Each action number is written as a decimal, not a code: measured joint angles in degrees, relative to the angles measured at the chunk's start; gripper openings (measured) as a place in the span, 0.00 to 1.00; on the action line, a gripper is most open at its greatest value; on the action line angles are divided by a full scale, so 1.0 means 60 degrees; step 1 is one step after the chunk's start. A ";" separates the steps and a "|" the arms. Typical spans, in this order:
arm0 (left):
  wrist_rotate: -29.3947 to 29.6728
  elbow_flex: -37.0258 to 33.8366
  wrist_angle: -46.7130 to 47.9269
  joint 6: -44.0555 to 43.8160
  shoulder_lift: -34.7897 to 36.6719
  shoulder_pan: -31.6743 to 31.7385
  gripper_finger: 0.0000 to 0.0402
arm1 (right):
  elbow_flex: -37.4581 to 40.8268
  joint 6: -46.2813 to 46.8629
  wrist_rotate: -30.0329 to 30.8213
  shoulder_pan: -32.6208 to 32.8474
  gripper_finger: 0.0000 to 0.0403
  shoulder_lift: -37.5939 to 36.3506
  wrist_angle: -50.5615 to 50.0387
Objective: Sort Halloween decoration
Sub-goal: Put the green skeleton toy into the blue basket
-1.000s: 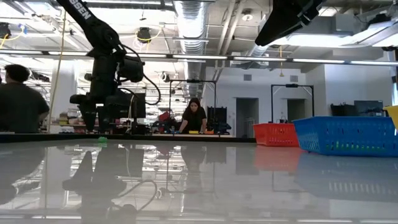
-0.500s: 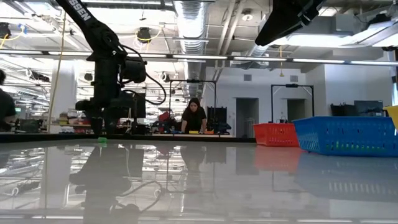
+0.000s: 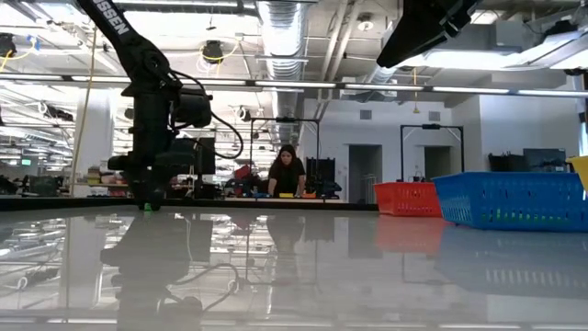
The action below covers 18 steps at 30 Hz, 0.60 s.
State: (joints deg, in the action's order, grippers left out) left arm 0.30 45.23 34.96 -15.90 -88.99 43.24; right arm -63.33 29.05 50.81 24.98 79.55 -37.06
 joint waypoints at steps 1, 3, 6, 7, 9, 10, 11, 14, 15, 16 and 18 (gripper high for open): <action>0.0027 -0.0004 -0.0011 0.0036 0.0000 -0.0004 0.35 | 0.0000 0.0001 0.0000 -0.0001 0.38 0.0000 0.0000; 0.0063 -0.0004 -0.0051 0.0094 -0.0004 -0.0004 0.28 | 0.0000 0.0001 0.0000 -0.0001 0.38 0.0000 0.0000; 0.0006 -0.0004 -0.0120 0.0208 -0.0004 -0.0005 0.17 | 0.0000 -0.0002 0.0000 -0.0001 0.38 0.0000 0.0000; -0.0033 -0.0004 -0.0152 0.0218 -0.0004 -0.0007 0.14 | 0.0000 -0.0002 0.0000 -0.0001 0.38 0.0000 0.0000; -0.0188 -0.0004 -0.0206 0.0225 -0.0004 -0.0004 0.09 | 0.0000 -0.0002 0.0000 -0.0001 0.38 0.0000 0.0000; -0.0294 0.0015 -0.0204 0.0228 -0.0006 -0.0001 0.07 | 0.0000 -0.0002 0.0000 -0.0001 0.38 0.0000 -0.0002; -0.0401 0.0066 -0.0190 0.0225 -0.0019 0.0004 0.05 | 0.0000 -0.0006 0.0000 -0.0001 0.38 0.0000 -0.0007; -0.1045 0.0233 -0.0469 0.0093 -0.0055 -0.0189 0.03 | 0.0000 -0.0012 -0.0005 0.0010 0.38 0.0000 -0.0135; -0.1422 0.0291 -0.0772 0.0049 -0.0055 -0.0350 0.03 | -0.0004 -0.0018 -0.0015 0.0010 0.38 0.0000 -0.0215; -0.1814 0.0313 -0.1076 0.0040 -0.0049 -0.0527 0.04 | -0.0004 -0.0024 -0.0023 0.0015 0.38 0.0000 -0.0321; -0.2673 0.0297 -0.1740 0.0036 -0.0047 -0.0898 0.05 | -0.0004 -0.0024 -0.0084 0.0029 0.38 0.0000 -0.0506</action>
State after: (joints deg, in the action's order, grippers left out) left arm -15.74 47.01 24.51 -15.68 -89.27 37.86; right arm -63.35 28.91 50.30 25.15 79.55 -40.10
